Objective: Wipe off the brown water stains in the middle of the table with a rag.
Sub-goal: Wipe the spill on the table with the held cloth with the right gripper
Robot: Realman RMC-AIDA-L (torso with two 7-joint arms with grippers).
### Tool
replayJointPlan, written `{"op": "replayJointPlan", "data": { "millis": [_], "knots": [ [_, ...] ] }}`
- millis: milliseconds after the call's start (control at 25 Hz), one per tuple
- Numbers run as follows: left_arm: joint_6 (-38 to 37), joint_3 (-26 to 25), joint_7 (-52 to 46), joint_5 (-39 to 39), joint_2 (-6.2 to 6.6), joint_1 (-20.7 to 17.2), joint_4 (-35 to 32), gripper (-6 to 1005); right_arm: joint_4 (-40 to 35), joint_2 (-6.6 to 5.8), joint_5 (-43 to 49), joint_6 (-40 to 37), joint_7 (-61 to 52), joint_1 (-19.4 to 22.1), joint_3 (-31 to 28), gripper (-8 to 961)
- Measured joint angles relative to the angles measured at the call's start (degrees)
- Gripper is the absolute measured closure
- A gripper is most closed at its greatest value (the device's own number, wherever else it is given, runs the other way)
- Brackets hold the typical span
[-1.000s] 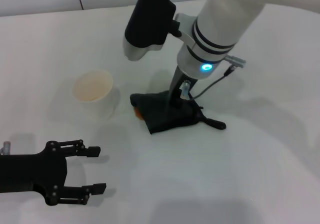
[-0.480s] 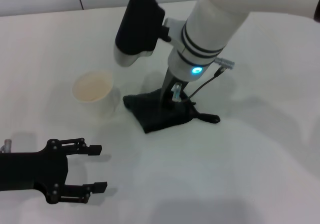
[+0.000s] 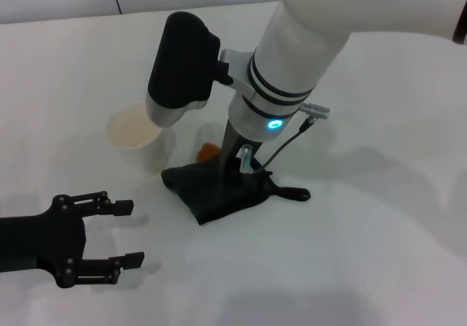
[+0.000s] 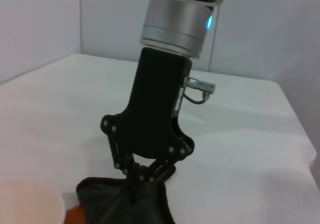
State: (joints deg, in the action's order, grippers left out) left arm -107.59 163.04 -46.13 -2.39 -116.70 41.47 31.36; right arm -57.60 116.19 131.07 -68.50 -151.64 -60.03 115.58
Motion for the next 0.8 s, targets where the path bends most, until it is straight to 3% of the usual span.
{"op": "replayJointPlan", "data": {
  "millis": [800],
  "knots": [
    [-0.44, 0.00, -0.10, -1.05, -0.11, -2.03, 0.37, 213, 7.34, -0.11, 4.13, 8.35, 1.44, -2.11, -1.85, 868]
  ]
}}
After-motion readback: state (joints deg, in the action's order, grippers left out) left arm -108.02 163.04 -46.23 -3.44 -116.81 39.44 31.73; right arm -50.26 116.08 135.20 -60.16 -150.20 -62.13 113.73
